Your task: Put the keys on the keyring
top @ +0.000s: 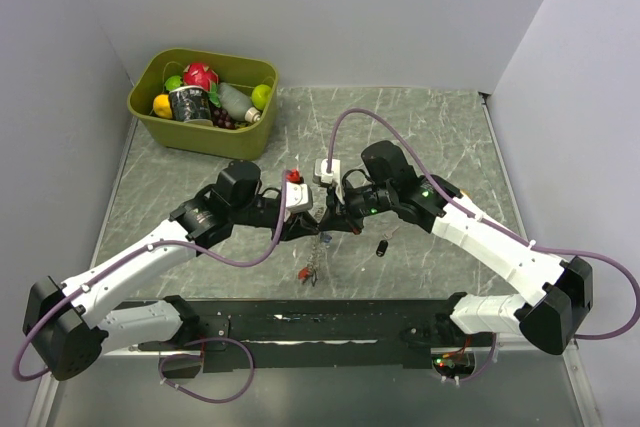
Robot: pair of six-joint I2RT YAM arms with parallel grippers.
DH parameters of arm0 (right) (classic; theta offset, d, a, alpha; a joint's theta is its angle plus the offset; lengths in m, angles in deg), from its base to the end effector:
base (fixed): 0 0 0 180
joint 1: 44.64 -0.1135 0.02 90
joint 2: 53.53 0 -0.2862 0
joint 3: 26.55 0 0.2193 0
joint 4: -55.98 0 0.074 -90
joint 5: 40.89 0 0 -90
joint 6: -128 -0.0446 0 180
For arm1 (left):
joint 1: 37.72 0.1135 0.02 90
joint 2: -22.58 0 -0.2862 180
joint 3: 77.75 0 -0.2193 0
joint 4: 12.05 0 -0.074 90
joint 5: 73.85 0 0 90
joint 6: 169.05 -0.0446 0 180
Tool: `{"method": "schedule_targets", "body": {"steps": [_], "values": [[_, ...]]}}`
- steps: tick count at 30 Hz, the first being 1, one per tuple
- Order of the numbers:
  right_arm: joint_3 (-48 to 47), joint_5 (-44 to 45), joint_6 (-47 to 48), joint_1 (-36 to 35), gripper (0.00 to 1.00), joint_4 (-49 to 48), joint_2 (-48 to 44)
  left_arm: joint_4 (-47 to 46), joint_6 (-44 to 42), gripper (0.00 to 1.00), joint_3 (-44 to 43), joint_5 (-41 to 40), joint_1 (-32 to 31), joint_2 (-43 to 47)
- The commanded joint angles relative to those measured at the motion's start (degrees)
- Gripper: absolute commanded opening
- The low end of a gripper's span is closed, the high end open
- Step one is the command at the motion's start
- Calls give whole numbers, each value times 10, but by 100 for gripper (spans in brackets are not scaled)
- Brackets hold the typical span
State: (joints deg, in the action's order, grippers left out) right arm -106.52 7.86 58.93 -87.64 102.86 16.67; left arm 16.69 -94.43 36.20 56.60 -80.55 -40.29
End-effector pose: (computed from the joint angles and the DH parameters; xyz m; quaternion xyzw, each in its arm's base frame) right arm 0.1444 0.1749 0.3551 -0.5767 0.6279 0.3893 0.3487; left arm 0.1313 -0.1611 0.3338 0.5472 0.6039 -0.4028 0.4166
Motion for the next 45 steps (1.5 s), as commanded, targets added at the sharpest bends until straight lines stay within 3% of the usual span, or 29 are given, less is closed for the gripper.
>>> {"method": "schedule_targets", "body": {"steps": [1,4,12,15,19,23,27,34,45], "values": [[-16,-15,7,-5,0,-23,-12,-31,-10,20,-22,23,-4,-6],[-16,-11,6,-4,0,-22,-15,-12,-20,1,-31,27,-4,-16],[-3,8,-7,-5,1,-47,-36,-28,-23,1,-17,17,-5,1],[12,35,-25,-4,21,-80,-55,-64,-11,1,3,3,-5,24],[45,64,-48,-2,57,-122,-83,-143,13,1,41,-12,-5,55],[70,85,-67,5,74,-151,-111,-205,30,1,71,-27,-4,84],[100,71,-76,24,78,-176,-146,-274,54,1,110,-28,-5,100],[128,32,-73,41,78,-189,-176,-496,102,1,184,-19,-5,122],[131,25,-82,42,75,-192,-180,-550,122,1,194,16,-4,105]]}}
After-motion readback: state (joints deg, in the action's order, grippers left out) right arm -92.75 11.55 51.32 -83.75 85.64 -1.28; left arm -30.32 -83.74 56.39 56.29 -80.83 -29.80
